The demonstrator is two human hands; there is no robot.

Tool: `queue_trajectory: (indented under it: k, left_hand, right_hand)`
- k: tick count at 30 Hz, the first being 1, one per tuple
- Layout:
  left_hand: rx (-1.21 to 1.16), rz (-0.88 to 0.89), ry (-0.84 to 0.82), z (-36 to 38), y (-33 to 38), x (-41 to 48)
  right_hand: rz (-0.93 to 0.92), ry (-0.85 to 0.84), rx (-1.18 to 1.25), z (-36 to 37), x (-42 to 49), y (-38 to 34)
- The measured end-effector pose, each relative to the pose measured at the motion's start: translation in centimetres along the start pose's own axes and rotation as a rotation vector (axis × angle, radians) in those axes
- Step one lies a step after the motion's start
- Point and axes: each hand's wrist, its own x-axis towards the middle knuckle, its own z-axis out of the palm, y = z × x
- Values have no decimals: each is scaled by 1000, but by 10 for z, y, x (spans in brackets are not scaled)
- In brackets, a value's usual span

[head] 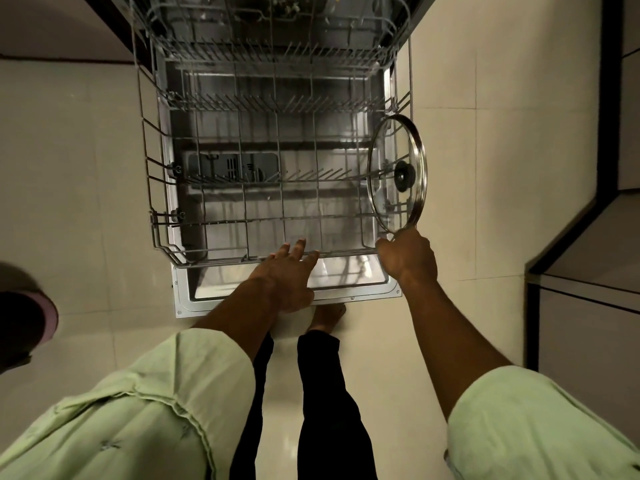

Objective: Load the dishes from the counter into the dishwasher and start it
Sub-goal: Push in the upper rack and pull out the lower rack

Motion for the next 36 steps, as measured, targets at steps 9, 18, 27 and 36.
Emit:
queue_trajectory:
  k: [9, 18, 27, 36]
  left_hand:
    - [43, -109, 297, -17, -13, -32]
    - [53, -199, 513, -51, -20, -105]
    - [17, -377, 759, -94, -5, -231]
    - [-105, -523, 931, -126, 14, -362]
  right_hand:
    - [-483, 82, -249, 20, -44, -23]
    - [-691, 164, -264, -6, -101, -64]
    - [-1009, 284, -283, -73, -190, -118]
    - [-1318, 319, -301, -142, -294, -158]
